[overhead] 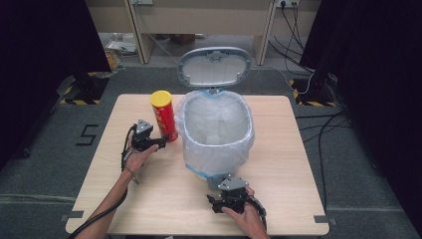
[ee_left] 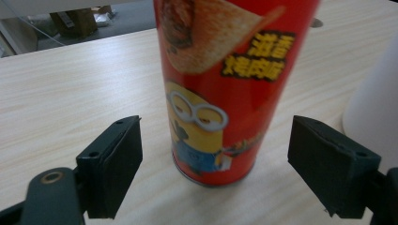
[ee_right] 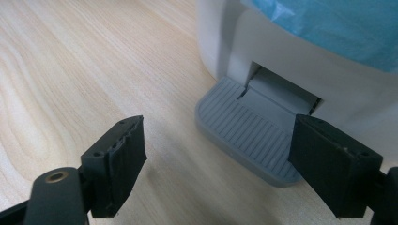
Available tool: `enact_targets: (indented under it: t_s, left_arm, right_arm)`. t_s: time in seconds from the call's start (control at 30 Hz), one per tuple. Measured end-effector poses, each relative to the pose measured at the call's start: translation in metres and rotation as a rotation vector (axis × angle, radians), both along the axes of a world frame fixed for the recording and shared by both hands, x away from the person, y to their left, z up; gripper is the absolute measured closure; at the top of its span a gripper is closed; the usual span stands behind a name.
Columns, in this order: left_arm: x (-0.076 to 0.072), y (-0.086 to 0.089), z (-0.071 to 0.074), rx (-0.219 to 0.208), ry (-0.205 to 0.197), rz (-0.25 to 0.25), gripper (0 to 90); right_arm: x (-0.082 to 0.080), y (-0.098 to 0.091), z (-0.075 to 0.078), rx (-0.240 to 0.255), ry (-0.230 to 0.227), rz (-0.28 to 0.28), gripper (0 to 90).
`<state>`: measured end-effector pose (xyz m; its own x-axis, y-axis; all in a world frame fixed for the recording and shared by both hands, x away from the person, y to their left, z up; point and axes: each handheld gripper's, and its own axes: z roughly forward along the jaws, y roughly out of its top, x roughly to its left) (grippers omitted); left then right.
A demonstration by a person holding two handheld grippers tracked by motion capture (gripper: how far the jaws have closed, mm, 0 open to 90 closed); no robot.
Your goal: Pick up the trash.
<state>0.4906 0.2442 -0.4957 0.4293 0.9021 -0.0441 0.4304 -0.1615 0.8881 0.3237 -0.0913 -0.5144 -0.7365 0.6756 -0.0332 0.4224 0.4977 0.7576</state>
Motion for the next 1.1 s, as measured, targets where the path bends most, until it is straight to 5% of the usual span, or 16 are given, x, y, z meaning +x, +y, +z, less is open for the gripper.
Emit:
enact_targets:
  t_s: [0.43,0.8,1.1]
  left_arm:
    - [0.014,-0.012,0.000,0.003,-0.040,-0.006,18.2]
    - [0.027,-0.020,-0.008,-0.020,-0.033,0.013,22.9]
    - [0.014,-0.011,-0.001,-0.030,-0.035,0.010,23.6]
  right_arm:
    - [0.000,0.000,0.000,-0.006,-0.004,0.004,19.1]
    - [0.000,0.000,0.000,-0.009,-0.004,0.004,19.1]
    - [0.000,0.000,0.000,-0.005,-0.001,0.005,19.1]
